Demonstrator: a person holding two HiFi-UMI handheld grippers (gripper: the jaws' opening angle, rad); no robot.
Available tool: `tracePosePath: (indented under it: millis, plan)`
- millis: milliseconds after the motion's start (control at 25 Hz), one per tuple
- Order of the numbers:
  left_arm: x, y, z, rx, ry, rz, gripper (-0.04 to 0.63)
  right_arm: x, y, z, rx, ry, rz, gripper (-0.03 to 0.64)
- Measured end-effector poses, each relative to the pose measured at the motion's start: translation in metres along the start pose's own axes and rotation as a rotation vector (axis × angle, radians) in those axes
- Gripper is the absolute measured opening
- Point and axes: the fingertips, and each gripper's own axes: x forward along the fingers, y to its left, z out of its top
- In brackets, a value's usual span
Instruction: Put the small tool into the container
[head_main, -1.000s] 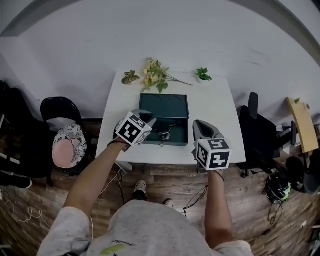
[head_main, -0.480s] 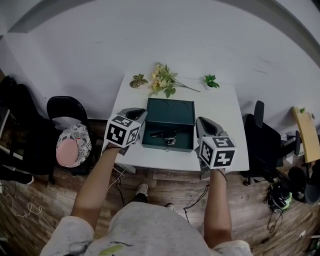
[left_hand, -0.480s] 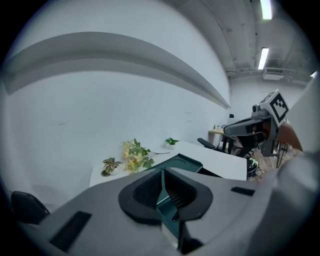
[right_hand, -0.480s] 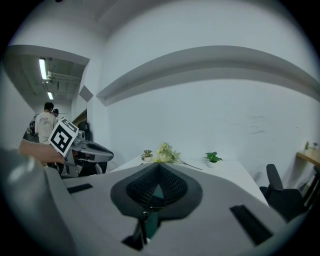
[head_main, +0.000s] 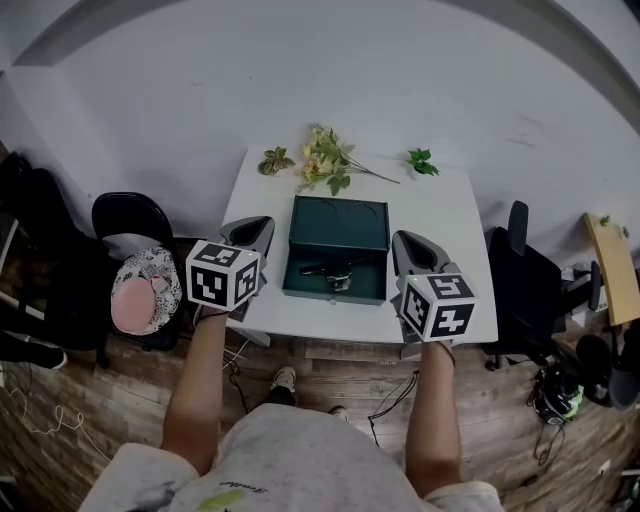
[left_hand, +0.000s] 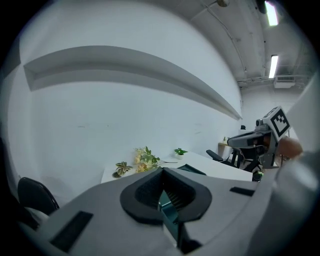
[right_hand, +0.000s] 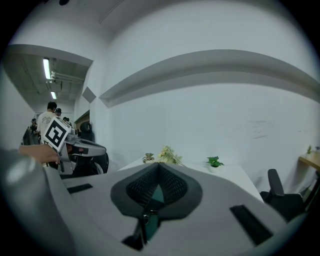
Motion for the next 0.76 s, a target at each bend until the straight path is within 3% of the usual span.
tracePosePath:
  millis: [760]
  plan:
    - [-0.0036, -0.0053, 0.0031, 0.028, -0.007, 0.022, -0.002, -0.0017, -0.0008, 0.0003, -0.007, -0.007, -0.009, 0.005]
